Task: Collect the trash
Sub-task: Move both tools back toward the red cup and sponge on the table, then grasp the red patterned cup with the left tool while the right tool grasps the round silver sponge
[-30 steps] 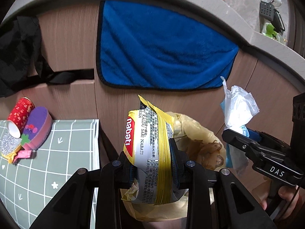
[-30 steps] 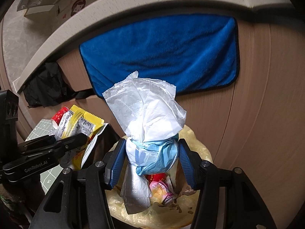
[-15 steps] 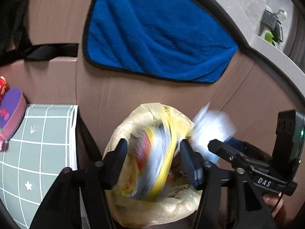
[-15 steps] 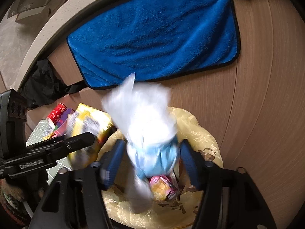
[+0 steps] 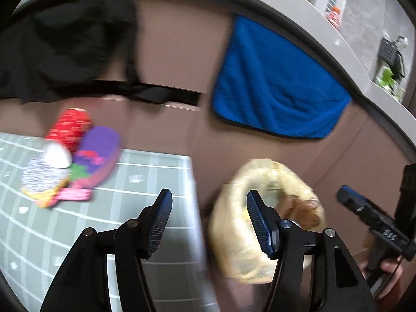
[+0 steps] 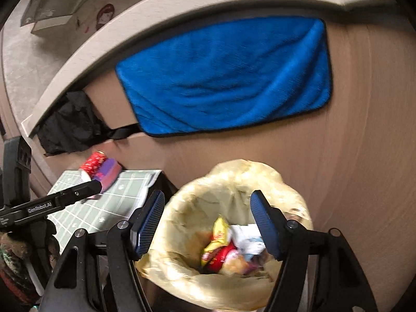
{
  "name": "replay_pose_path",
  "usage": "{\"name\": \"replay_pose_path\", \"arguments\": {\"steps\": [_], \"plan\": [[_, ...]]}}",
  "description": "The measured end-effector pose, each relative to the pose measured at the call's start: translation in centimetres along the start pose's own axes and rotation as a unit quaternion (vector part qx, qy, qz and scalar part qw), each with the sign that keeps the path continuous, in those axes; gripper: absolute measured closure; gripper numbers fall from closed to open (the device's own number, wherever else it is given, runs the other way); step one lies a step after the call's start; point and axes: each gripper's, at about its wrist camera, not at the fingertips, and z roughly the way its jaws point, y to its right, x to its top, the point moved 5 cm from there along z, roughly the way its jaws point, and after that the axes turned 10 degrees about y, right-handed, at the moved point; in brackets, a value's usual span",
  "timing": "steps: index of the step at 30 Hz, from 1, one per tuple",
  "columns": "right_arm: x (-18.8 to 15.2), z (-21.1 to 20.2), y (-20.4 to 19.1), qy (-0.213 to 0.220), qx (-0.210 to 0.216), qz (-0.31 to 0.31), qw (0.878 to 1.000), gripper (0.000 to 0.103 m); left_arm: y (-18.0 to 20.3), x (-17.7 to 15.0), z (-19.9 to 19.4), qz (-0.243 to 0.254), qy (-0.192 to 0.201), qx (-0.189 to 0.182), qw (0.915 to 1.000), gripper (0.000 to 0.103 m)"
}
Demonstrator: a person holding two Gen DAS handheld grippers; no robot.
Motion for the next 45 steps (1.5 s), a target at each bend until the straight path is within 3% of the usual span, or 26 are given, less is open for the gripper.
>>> {"name": "replay_pose_path", "arguments": {"steps": [8, 10, 13, 20, 21, 22, 23, 27, 30, 35, 39, 45], "plan": [[-0.6, 2.2, -7.5, -0.014, 0.053, -0.028, 0.998, 0.037, -11.5, 2.1, -1.9, -0.050, 0.038, 0.072, 0.9954, 0.042], [-1.2, 3.1, -9.3, -0.025, 0.064, -0.035, 0.997, 0.037, -14.1, 3.1, -1.1, -0.059, 0.039, 0.083, 0.9940, 0.038], [-2.2, 4.8, -12.0, -0.046, 0.080, -0.042, 0.995, 0.037, -16.8, 4.5, 1.5, -0.057, 0.022, 0.106, 0.9925, 0.035], [-3.7, 7.5, -17.1, -0.081, 0.104, -0.073, 0.989, 0.037, -20.1, 5.4, 6.8, -0.062, -0.024, 0.112, 0.9915, 0.035], [-3.8, 7.8, -17.5, -0.084, 0.104, -0.077, 0.988, 0.037, -20.4, 5.4, 7.1, -0.066, -0.029, 0.106, 0.9917, 0.037], [-3.8, 7.9, -17.7, -0.086, 0.104, -0.080, 0.988, 0.037, -20.9, 5.2, 7.2, -0.071, -0.038, 0.103, 0.9915, 0.045], [-3.8, 8.3, -18.3, -0.088, 0.104, -0.085, 0.987, 0.037, -21.4, 4.9, 7.0, -0.079, -0.041, 0.101, 0.9908, 0.045], [-3.9, 9.5, -19.8, -0.098, 0.111, -0.099, 0.984, 0.037, -23.0, 4.2, 3.0, -0.108, -0.021, 0.085, 0.9903, 0.047], [-4.2, 10.8, -21.7, -0.107, 0.129, -0.113, 0.979, 0.037, -23.9, 3.0, -2.4, -0.121, 0.000, 0.084, 0.9891, 0.047], [-5.5, 13.7, -26.0, -0.142, 0.171, -0.119, 0.968, 0.037, -26.1, -0.5, -11.2, -0.147, 0.020, 0.115, 0.9822, 0.047], [-6.3, 16.6, -30.6, -0.150, 0.192, -0.163, 0.956, 0.037, -27.4, -3.1, -16.2, -0.161, 0.034, 0.142, 0.9760, 0.047], [-7.0, 21.6, -37.7, -0.154, 0.214, -0.214, 0.941, 0.037, -27.8, -5.9, -19.6, -0.175, 0.045, 0.162, 0.9701, 0.046]]}}
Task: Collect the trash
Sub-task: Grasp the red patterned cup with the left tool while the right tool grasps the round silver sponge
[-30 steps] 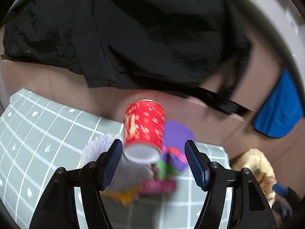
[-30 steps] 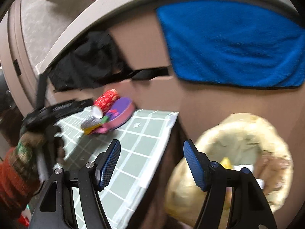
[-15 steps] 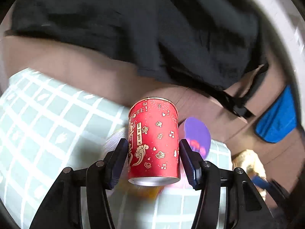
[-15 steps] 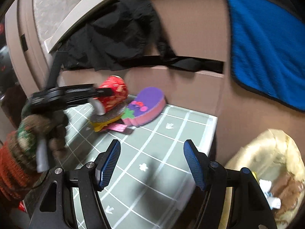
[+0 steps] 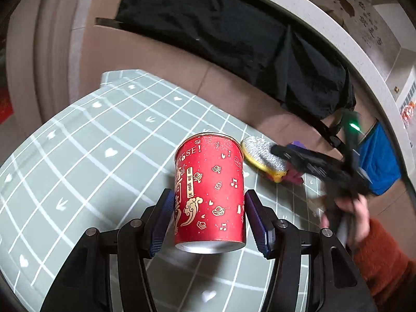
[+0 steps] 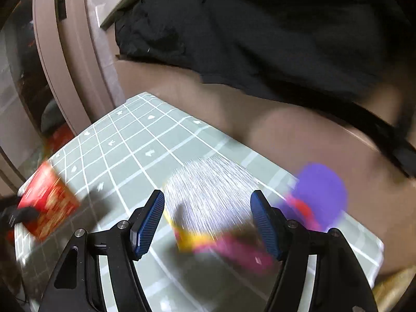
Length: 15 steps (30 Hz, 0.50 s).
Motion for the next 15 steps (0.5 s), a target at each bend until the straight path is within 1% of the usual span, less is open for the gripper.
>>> {"name": "replay_pose_path", "arguments": {"steps": [4, 5, 7, 11, 15], "plan": [[0.1, 3.7, -0.5, -0.033, 0.016, 0.023, 0.999, 0.037, -2.0, -0.3, -1.3, -0.021, 0.005, 0.008, 0.9997, 0.046], [-0.4, 4.0, -0.7, -0.044, 0.028, 0.030, 0.998, 0.037, -2.4, -0.3, -1.5, -0.026, 0.005, 0.009, 0.9996, 0.046], [-1.2, 3.8, -1.4, -0.051, 0.044, 0.032, 0.997, 0.036, -3.1, -0.4, -1.7, -0.033, 0.006, 0.010, 0.9994, 0.046], [-4.0, 0.5, -3.9, -0.071, 0.094, 0.015, 0.993, 0.036, -3.3, -0.8, -2.0, -0.047, 0.002, -0.002, 0.9989, 0.046], [-7.6, -4.2, -5.8, -0.081, 0.115, -0.008, 0.990, 0.036, -2.1, -1.2, -2.0, -0.044, -0.005, -0.017, 0.9989, 0.046]]}}
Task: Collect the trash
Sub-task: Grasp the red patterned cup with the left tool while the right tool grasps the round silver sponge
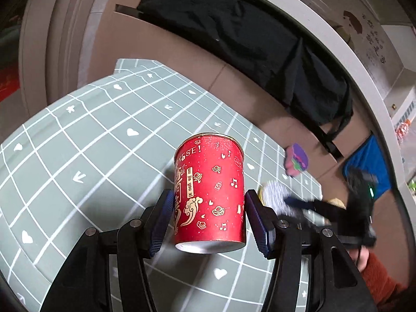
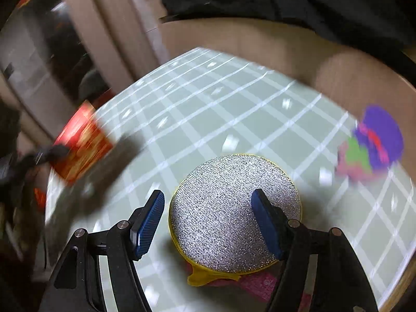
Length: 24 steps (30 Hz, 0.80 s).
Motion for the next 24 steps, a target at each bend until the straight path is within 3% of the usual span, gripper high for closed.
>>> {"name": "replay_pose_path", "arguments": {"steps": [3, 8, 13, 18, 20, 24], "plan": [[-2.9, -2.6, -1.3, 0.000, -0.015, -0.015, 1.000, 0.036, 1.0, -0.6, -0.1, 0.003, -0.006, -0.012, 0.9999, 0.046], [-5.7, -4.5, -1.7, -0.001, -0.038, -0.025, 0.999, 0.026, 2.2, -1.4, -0.3, -0.001, -0.015, -0.024, 0.9996, 0.046], [-5.9, -4.3, -1.4, 0.001, -0.017, 0.008, 1.000, 0.009, 2.8, -1.9, -1.0, -0.002, -0.018, -0.023, 0.9996, 0.045], [-6.1, -3.5, -2.5, -0.011, -0.029, -0.024, 0.999, 0.006, 2.8, -2.1, -1.8, -0.003, -0.020, -0.016, 0.9997, 0.045], [-6.5, -3.5, -3.2, -0.016, -0.055, -0.056, 0.997, 0.009, 2.8, -2.1, -2.1, -0.003, -0.018, -0.015, 0.9997, 0.045], [-6.9, -4.1, -4.0, -0.016, -0.112, -0.125, 0.986, 0.042, 3.1, -2.2, -2.2, -0.002, -0.017, -0.017, 0.9997, 0.045]]}}
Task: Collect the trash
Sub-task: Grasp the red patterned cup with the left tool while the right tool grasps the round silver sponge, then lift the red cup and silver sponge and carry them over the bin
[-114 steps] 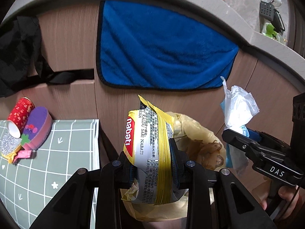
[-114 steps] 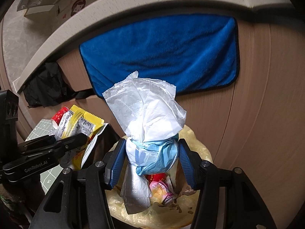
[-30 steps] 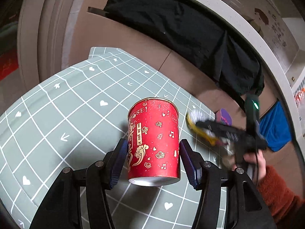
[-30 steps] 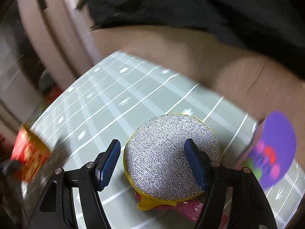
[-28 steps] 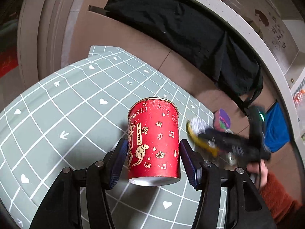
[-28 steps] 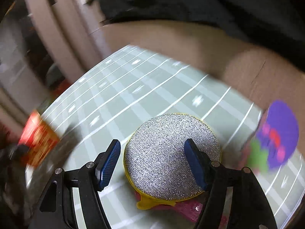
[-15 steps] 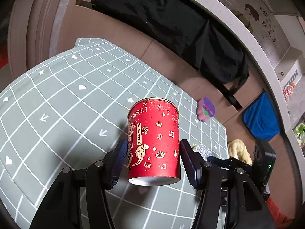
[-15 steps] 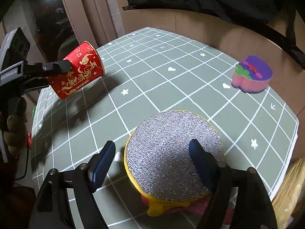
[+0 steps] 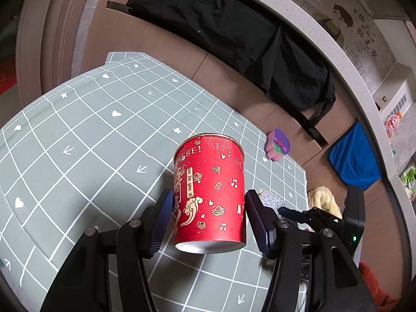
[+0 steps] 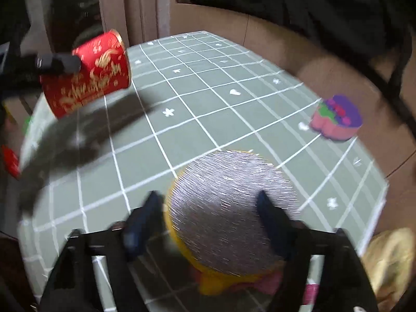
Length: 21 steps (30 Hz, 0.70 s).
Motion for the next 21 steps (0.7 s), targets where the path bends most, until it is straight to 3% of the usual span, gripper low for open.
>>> {"name": "replay_pose_path", "arguments": {"steps": [2, 4, 7, 11, 14, 17, 21], "plan": [[0.0, -0.7, -0.1, 0.002, -0.006, -0.018, 1.000, 0.049, 0.3, -0.1, 0.1, 0.001, -0.002, -0.003, 1.0000, 0.045], [0.3, -1.6, 0.2, 0.011, -0.001, -0.011, 1.000, 0.070, 0.6, -0.4, 0.1, 0.002, -0.004, -0.006, 1.0000, 0.045], [1.7, -3.9, 1.2, 0.047, 0.018, 0.036, 0.998, 0.079, 1.1, -0.5, 0.2, 0.005, -0.006, -0.010, 0.9999, 0.045], [3.7, -7.1, 4.0, 0.100, 0.057, 0.140, 0.983, 0.085, 1.4, -0.6, 0.2, 0.007, -0.008, -0.014, 0.9998, 0.045], [3.9, -8.1, 6.3, 0.117, 0.065, 0.200, 0.971, 0.086, 1.5, -0.8, 0.2, 0.006, -0.009, -0.015, 0.9998, 0.045], [2.8, -8.2, 8.3, 0.112, 0.036, 0.231, 0.966, 0.086, 1.4, -0.9, 0.3, 0.005, -0.012, -0.014, 0.9998, 0.045], [1.0, -7.5, 9.1, 0.095, 0.039, 0.254, 0.962, 0.085, 1.4, -1.1, 0.5, 0.005, -0.014, -0.011, 0.9998, 0.045]]}}
